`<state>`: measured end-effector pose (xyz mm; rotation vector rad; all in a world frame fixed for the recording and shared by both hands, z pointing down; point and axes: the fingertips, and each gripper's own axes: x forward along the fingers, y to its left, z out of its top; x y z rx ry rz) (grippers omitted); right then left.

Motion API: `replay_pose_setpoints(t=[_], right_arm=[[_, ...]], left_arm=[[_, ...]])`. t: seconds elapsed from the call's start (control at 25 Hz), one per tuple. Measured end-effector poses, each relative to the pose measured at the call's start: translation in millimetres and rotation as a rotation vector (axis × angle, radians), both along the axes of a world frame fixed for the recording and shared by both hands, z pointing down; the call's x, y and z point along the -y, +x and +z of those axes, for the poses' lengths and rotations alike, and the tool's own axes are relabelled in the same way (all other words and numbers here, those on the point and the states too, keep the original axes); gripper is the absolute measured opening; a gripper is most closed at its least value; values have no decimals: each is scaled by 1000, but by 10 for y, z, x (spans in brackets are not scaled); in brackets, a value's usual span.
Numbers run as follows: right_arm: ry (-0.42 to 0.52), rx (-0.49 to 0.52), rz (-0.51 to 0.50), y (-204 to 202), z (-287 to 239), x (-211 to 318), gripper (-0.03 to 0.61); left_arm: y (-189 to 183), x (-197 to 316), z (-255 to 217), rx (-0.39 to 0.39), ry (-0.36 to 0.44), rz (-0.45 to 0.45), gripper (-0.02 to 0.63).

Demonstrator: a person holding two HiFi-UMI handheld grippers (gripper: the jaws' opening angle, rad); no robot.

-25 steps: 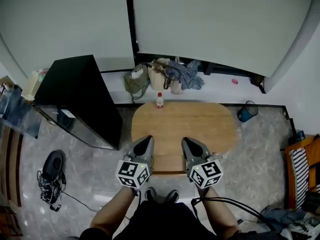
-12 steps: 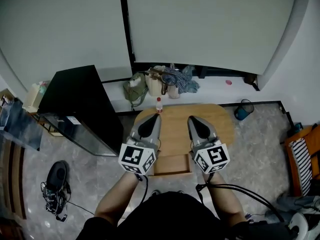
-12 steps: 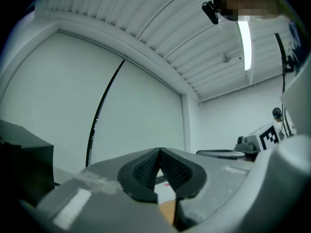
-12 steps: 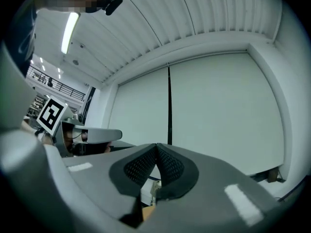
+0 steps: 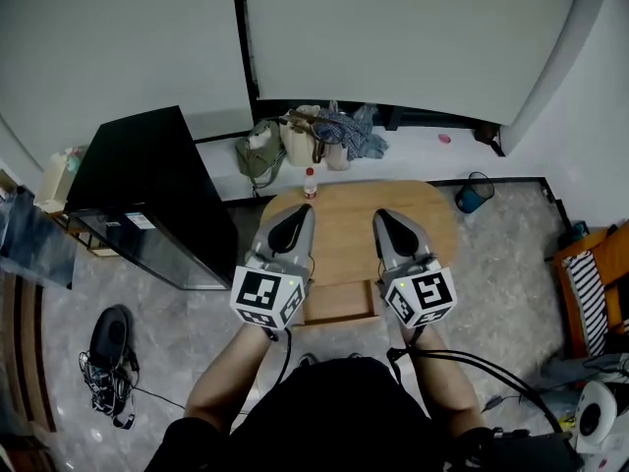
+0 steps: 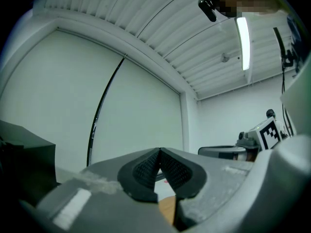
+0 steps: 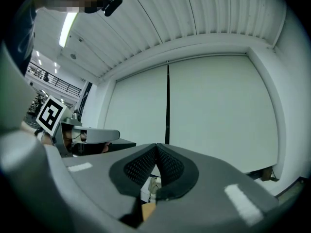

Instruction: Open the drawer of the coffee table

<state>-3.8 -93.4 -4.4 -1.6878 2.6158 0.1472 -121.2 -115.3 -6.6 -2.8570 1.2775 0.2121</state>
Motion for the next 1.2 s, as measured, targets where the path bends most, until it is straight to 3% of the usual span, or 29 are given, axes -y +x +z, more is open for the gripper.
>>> replay_pose_setpoints(t=[0.24,1.2], right_arm=[[-3,-2,6,-153,35,1,-2],[-4,-17,1,-290,69,-51,-2]], left_arm=[[-123,-17,11,39,34,-5,2],[-278,-44,71,31,30,-18,2]])
